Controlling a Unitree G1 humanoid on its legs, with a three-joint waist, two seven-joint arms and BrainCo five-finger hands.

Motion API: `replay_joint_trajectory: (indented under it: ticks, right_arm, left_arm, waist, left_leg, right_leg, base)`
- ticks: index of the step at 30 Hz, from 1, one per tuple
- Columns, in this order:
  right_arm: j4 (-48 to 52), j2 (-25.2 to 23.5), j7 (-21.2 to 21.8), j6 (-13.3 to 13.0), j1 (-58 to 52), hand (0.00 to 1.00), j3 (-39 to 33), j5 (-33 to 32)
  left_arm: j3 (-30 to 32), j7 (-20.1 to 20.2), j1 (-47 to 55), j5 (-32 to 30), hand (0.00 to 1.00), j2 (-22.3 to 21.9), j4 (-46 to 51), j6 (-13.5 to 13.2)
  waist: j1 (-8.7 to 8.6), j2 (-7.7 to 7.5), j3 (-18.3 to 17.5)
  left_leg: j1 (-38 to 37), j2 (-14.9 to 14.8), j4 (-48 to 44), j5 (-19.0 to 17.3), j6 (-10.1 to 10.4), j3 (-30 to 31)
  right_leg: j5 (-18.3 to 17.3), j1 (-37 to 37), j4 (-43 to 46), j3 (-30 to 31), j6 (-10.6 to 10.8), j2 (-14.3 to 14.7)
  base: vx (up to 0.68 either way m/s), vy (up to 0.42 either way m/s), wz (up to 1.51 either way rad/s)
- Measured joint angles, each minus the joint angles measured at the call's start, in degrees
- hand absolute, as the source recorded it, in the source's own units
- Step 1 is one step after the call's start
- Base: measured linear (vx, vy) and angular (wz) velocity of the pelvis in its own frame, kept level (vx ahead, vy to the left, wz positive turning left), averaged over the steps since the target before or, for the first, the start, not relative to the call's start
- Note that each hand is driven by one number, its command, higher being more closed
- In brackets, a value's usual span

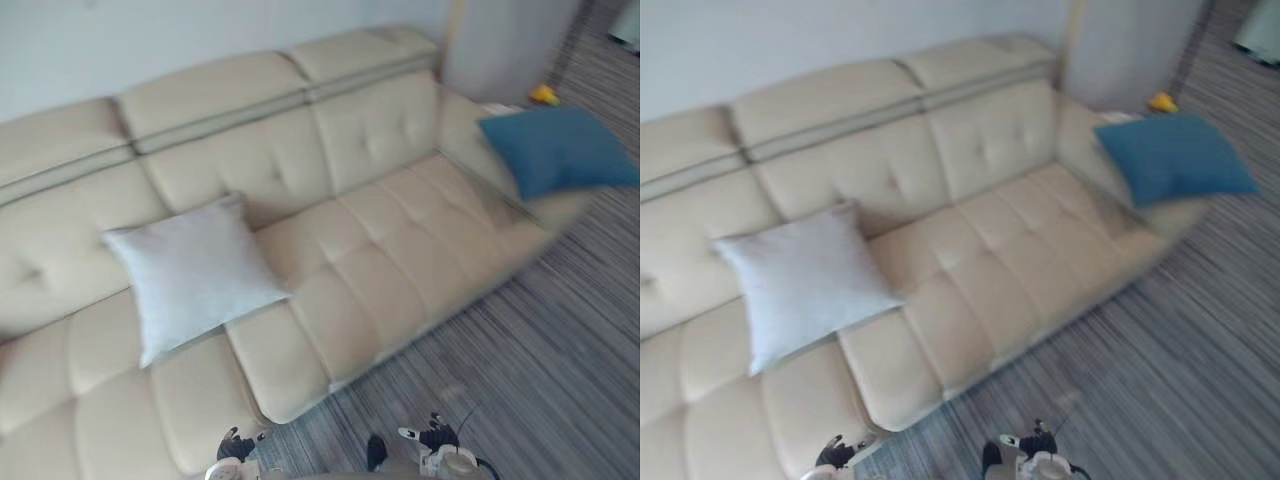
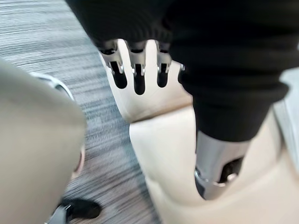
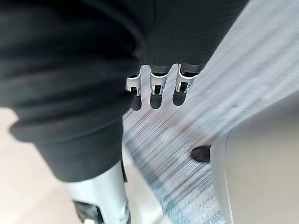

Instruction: Pick up cushions and gather them together orderly.

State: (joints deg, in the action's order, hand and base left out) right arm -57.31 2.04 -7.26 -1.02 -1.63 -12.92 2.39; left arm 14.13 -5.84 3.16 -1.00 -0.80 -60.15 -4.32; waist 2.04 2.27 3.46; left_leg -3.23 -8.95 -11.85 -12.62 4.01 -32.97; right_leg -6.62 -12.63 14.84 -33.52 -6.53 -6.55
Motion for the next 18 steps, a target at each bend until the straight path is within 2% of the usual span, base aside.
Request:
replay_joint_trajectory:
  ticks: [1,3,5,6,7,8,9,10,12,14,16,17,18]
  right_arm:
    - [0.09,0.22,0.04,0.05,-0.68,0.00,-0.45,0.01]
    - [-0.24,1.16,-0.04,-0.03,-0.64,0.00,-0.56,0.02]
    - [-1.08,1.43,-0.05,0.00,-0.48,0.00,-1.07,-0.03]
    - [-1.02,1.18,-0.09,-0.01,-0.66,0.00,-1.85,-0.09]
    - [-0.92,1.05,-0.11,-0.01,-0.72,0.00,-1.98,-0.10]
    - [-0.82,0.82,-0.26,0.02,-0.69,0.00,-1.98,-0.13]
    - [-0.81,0.76,-0.34,0.00,-0.49,0.00,-1.88,-0.16]
    - [-0.82,0.62,-0.42,0.01,0.34,0.00,-1.48,-0.26]
    - [-0.91,0.32,-0.55,0.03,0.90,0.00,-1.42,-0.27]
    - [-0.87,0.35,-0.74,0.06,0.80,0.00,-0.83,-0.28]
    - [-0.78,0.28,-1.18,0.05,1.05,0.00,-0.09,-0.28]
    - [-0.80,0.20,-1.32,0.05,1.12,0.00,0.00,-0.26]
    - [-0.80,0.21,-1.35,0.06,1.06,0.00,0.04,-0.25]
  left_arm:
    - [0.10,-0.05,-0.28,-0.01,0.00,0.05,-0.17,0.07]
    - [-0.48,0.04,-0.21,-0.03,0.00,0.07,-0.36,0.10]
    - [-1.76,0.39,-0.22,-0.07,0.00,0.40,-0.91,0.09]
    - [-1.58,0.58,-0.28,-0.30,0.00,0.59,-0.94,0.10]
    - [-1.45,0.59,-0.22,-0.39,0.00,0.65,-0.90,0.10]
    - [-0.20,0.69,0.03,-0.42,0.00,0.46,-0.56,0.02]
    - [0.12,0.73,0.15,-0.45,0.00,0.43,-0.08,0.02]
    - [0.12,0.72,0.16,-0.43,0.00,0.38,0.59,-0.01]
    - [-0.08,0.80,0.02,-0.34,0.00,0.31,1.94,-0.31]
    - [-0.04,0.80,0.09,-0.02,0.00,-0.11,3.23,-0.32]
    - [-0.04,0.75,-0.03,0.01,0.00,-0.30,3.44,-0.39]
    - [-0.06,0.74,-0.08,0.02,0.00,-0.34,3.43,-0.39]
    - [-0.08,0.74,-0.07,0.02,0.00,-0.35,3.36,-0.40]
  waist:
    - [0.07,-0.36,0.51]
    - [-0.34,0.44,1.35]
    - [-0.26,0.96,1.28]
    - [-0.64,0.67,1.78]
    - [-0.64,0.78,2.01]
    - [-0.26,1.35,2.26]
    - [0.02,1.42,2.30]
    - [0.45,1.32,2.44]
    - [1.19,0.74,3.32]
    - [1.60,0.56,3.42]
    - [2.05,0.45,3.49]
    - [2.61,0.52,3.44]
    - [2.85,0.71,3.29]
  left_leg:
    - [-1.75,0.51,-0.13,-0.16,0.23,-1.04]
    - [-3.03,0.58,-0.64,-0.17,0.21,-0.16]
    - [-1.91,-1.47,-7.70,-0.24,0.35,0.93]
    - [1.87,-5.33,-19.74,-0.06,0.04,2.64]
    - [3.16,-6.80,-23.88,-0.02,-0.52,3.62]
    - [6.29,-9.24,-33.30,-1.25,-2.67,7.09]
    - [8.09,-9.36,-36.74,-2.29,-2.50,9.50]
    - [10.52,-8.17,-38.52,-3.67,-1.90,13.02]
    - [14.41,-4.63,-36.13,-5.06,-1.32,18.41]
    - [18.11,0.01,-27.53,-5.49,-0.82,24.18]
    - [19.36,3.75,-19.45,-4.59,0.18,31.08]
    - [19.30,5.69,-13.59,-2.66,0.00,36.43]
    - [19.15,5.91,-11.78,-1.57,-0.68,38.19]
  right_leg:
    - [-1.15,1.31,0.61,-1.77,1.02,-0.26]
    - [-1.33,1.92,0.36,1.90,1.09,1.69]
    - [-2.71,2.19,-0.50,4.89,1.64,3.00]
    - [-2.85,3.89,-1.71,6.79,1.57,4.89]
    - [-2.97,4.57,-2.08,7.38,1.26,5.66]
    - [-3.50,5.79,-2.13,9.68,0.27,7.71]
    - [-3.78,6.33,-2.09,11.35,-0.16,8.77]
    - [-3.88,7.07,-2.18,13.98,-0.28,9.92]
    - [-3.87,8.42,-2.60,18.78,-0.26,11.08]
    - [-3.67,9.31,-3.23,24.15,0.16,11.54]
    - [-3.84,9.52,-3.27,28.93,0.73,11.78]
    - [-4.08,9.78,-3.35,32.42,1.50,12.16]
    - [-4.23,9.87,-3.35,33.98,1.78,12.60]
  base:
    - [0.07,-0.155,-1.06]
    - [0.05,-0.121,-0.97]
    - [0.06,-0.139,-0.87]
    - [0.08,-0.164,-0.54]
    - [0.11,-0.186,-0.81]
    - [0.08,-0.089,-0.85]
    - [0.12,-0.063,-1.19]
    - [0.14,-0.016,-1.32]
    - [0.14,0.011,-1.36]
    - [0.17,0.089,-1.38]
    - [0.20,0.143,-1.48]
    - [0.23,0.151,-1.49]
    - [0.32,0.217,-1.51]
